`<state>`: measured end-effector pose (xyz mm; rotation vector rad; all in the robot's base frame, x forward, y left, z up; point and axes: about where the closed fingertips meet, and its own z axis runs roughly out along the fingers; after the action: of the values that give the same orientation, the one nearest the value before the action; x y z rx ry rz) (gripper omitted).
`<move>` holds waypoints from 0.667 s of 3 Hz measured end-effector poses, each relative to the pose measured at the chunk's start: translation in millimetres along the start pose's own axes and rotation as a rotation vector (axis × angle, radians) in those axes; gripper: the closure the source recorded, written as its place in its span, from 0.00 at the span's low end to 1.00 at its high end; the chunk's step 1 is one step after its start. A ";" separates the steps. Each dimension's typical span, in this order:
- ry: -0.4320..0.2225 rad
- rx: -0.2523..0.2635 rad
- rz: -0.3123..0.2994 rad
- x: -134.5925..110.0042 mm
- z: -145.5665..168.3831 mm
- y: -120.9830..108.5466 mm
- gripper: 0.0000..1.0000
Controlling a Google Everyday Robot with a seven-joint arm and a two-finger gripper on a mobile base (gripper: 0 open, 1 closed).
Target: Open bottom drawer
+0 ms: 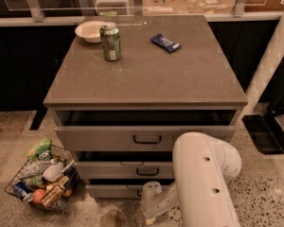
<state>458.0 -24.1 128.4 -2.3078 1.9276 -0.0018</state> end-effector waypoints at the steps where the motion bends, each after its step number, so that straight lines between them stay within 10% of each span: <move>1: 0.000 0.000 0.000 -0.2 -2.1 -0.2 0.63; 2: 0.000 0.000 0.000 -0.1 -2.6 -0.6 0.86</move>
Offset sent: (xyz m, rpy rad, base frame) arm 0.0000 0.0000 0.0018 0.0000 0.0001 0.0000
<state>458.4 -24.2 131.0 -2.3079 1.9277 -0.0017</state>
